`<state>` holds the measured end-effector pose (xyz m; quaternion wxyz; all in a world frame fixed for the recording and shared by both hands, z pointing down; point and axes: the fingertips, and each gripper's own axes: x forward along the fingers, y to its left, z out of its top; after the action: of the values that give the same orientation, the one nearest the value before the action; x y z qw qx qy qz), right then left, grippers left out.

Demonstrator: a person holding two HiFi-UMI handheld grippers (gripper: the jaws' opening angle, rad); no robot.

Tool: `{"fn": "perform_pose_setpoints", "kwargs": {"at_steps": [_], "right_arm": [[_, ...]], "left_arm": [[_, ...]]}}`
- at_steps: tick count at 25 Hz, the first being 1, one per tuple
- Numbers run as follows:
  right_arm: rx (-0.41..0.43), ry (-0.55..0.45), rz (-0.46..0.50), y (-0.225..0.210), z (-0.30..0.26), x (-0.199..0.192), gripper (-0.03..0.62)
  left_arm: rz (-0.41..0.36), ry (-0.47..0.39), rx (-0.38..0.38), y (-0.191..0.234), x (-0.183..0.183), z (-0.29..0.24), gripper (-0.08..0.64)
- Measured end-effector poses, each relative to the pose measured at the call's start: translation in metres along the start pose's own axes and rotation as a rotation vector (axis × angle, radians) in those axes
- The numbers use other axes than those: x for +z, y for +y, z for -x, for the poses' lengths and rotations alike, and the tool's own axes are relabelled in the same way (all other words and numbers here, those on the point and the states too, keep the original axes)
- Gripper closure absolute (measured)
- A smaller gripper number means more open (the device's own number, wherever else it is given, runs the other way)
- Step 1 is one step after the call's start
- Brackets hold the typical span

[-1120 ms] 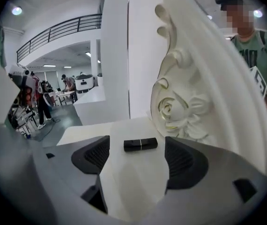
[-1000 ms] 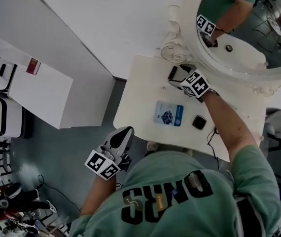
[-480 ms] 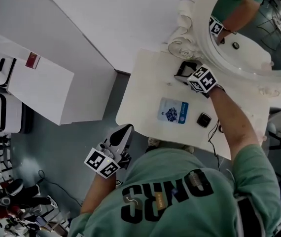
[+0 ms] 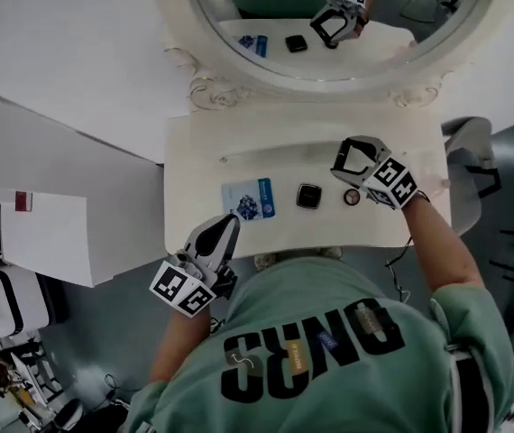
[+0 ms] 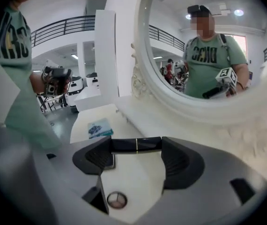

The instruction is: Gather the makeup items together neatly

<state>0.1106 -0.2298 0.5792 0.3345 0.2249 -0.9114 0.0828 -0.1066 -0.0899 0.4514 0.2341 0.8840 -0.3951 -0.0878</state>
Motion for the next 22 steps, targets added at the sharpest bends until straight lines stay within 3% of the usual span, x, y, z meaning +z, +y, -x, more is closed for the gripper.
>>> {"fn": "perform_pose_setpoints", "kwargs": {"at_steps": [6, 12, 18, 22], "right_arm": [[-0.048, 0.152, -0.089, 0.001, 0.065, -0.151, 0.262], [-0.072, 0.241, -0.095, -0.009, 0.061, -0.235, 0.262], [-0.055, 0.215, -0.101, -0.009, 0.06, -0.251, 0.261], [-0.051, 0.166, -0.098, -0.005, 0.07, -0.229, 0.247]], "left_arm": [[-0.008, 0.075, -0.144, -0.062, -0.023, -0.089, 0.552], [-0.009, 0.137, -0.191, -0.1, -0.047, -0.133, 0.552], [-0.028, 0.159, -0.166, -0.11, -0.053, -0.133, 0.552], [-0.047, 0.142, -0.156, -0.107, -0.043, -0.123, 0.552]]}}
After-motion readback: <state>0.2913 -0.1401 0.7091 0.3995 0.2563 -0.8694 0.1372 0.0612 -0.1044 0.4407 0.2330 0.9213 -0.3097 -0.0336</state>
